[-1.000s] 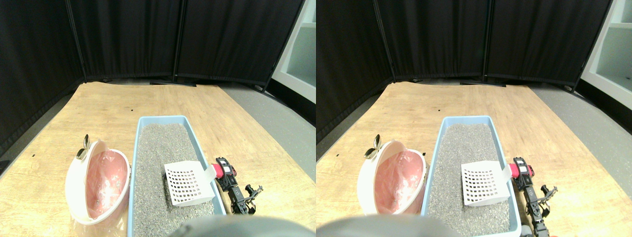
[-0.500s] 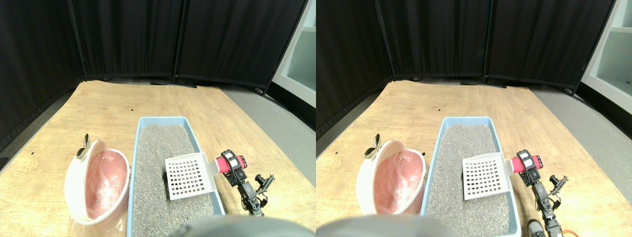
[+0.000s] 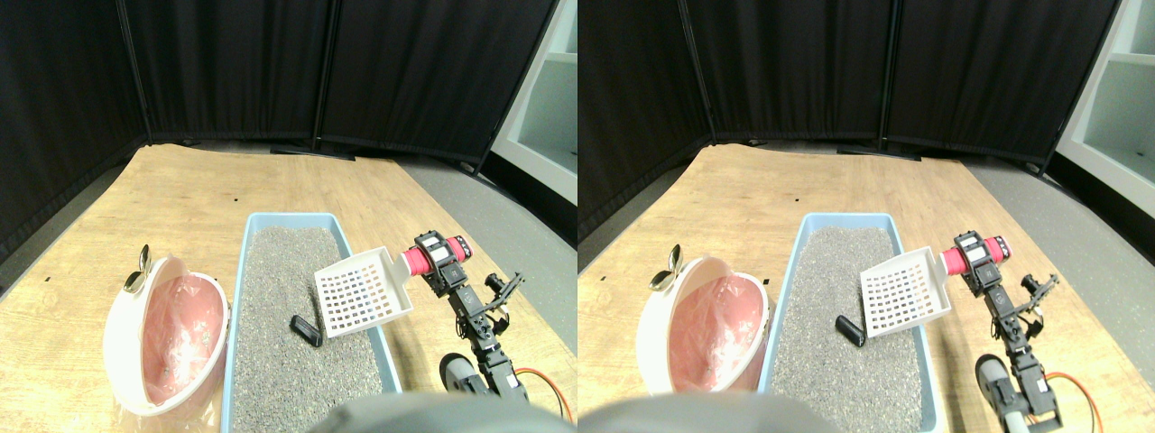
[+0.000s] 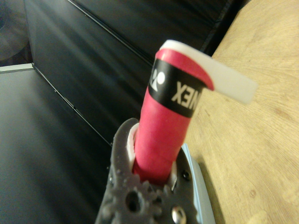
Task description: Scoop (unimanual)
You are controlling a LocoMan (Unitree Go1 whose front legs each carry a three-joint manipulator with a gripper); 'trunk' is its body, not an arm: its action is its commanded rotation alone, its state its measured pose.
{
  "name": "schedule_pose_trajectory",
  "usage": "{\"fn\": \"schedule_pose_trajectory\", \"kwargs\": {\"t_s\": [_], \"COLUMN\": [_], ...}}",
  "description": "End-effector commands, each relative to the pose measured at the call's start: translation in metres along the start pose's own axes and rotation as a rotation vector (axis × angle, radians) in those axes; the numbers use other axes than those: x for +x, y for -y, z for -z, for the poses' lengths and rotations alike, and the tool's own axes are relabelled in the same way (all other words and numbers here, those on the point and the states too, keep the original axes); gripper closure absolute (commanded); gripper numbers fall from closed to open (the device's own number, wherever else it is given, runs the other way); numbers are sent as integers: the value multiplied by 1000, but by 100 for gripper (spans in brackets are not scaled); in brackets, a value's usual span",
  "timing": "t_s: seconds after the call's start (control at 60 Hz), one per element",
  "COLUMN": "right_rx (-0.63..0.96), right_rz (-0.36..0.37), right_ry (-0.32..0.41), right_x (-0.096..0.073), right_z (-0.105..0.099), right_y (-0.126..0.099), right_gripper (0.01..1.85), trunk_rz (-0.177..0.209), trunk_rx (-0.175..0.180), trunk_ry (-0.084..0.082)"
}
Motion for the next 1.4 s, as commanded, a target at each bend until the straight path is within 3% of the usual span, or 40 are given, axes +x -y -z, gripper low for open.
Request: {"fn": "schedule_pose_trajectory", "kwargs": {"t_s": [0.017, 0.417, 0.55, 0.783, 1.0, 1.167, 1.4], "right_rx": [-41, -152, -174, -199, -225, -254, -312], "right_rz": [-37, -158, -205, -215, -268, -261, -287], "right_ry": [84, 65, 89, 69, 81, 26, 3], "right_x": [7, 24, 28, 29, 34, 38, 42], "right_z": [-17, -32, -31, -29, -25, -19, -9], "right_y": [-2, -7, -4, -7, -9, -13, -11], "right_gripper": [180, 180, 180, 180, 180, 180, 180], "trunk_rz": [-12, -48, -60, -74, -100, -115, -120], "trunk_rx": [-27, -80, -102, -132, -159, -167, -173], "trunk_ry": [-1, -7, -11, -9, -10, -15, -17]}}
